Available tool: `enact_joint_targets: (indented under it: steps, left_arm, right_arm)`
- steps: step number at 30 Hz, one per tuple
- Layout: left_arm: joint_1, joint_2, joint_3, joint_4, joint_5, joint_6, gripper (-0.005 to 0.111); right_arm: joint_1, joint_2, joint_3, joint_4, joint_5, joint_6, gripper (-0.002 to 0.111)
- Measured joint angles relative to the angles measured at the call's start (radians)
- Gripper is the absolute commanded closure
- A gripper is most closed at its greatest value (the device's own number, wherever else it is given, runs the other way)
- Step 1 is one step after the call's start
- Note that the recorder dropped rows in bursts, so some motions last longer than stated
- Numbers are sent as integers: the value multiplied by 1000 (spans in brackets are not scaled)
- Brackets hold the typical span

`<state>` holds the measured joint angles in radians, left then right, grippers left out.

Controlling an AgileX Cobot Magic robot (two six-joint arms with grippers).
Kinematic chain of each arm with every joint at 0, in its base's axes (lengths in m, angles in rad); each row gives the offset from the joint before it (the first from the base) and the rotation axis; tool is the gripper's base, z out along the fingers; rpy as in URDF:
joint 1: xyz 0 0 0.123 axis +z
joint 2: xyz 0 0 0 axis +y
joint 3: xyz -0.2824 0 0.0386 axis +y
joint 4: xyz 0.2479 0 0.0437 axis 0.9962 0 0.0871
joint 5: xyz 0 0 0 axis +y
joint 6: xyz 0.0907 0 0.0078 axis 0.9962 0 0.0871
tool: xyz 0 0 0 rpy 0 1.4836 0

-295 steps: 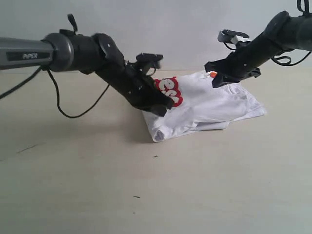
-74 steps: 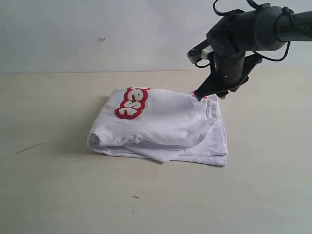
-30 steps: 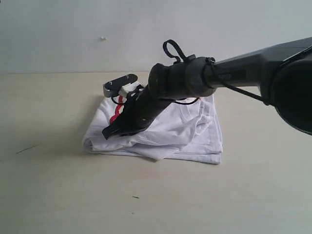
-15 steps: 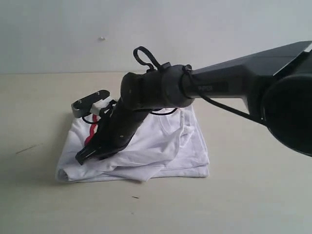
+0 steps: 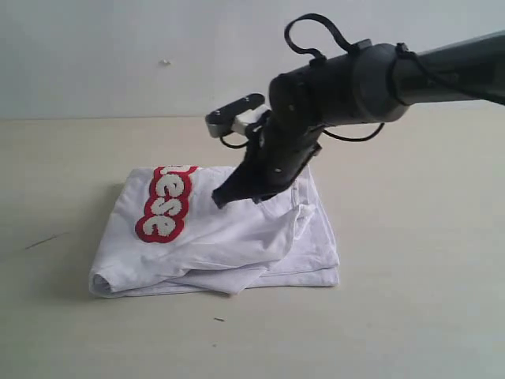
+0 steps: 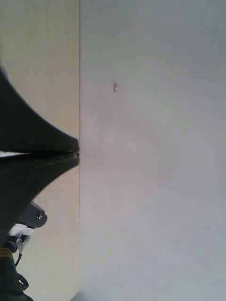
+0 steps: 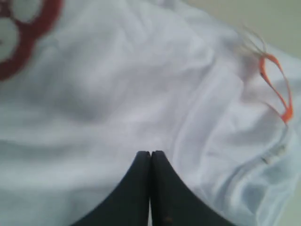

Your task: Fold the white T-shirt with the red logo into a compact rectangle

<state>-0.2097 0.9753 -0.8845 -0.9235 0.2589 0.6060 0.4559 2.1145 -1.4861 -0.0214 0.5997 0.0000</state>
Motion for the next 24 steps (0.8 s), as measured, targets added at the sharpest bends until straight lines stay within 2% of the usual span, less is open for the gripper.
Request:
enact_joint_targets:
  steps: [6, 13, 16, 17, 20, 21, 24]
  left_arm:
    - [0, 0, 0, 0, 0, 0, 107]
    - [0, 0, 0, 0, 11, 2, 107]
    - [0, 0, 0, 0, 17, 2, 107]
    - [0, 0, 0, 0, 17, 2, 107]
    - [0, 0, 0, 0, 19, 2, 107]
    - [0, 0, 0, 0, 19, 2, 107]
    - [0, 0, 0, 0, 19, 2, 107]
  right_arm:
    - [-67, 3, 98, 0, -53, -6, 108]
    - [-83, 48, 105, 0, -87, -6, 106]
    - [-89, 44, 105, 4, -101, -8, 90]
    - [-95, 35, 105, 10, -106, -8, 79]
    - [-123, -10, 107, 41, -111, -8, 59]
    - [-137, -32, 107, 44, -111, -11, 56]
    - [-182, -80, 107, 59, -87, -11, 57]
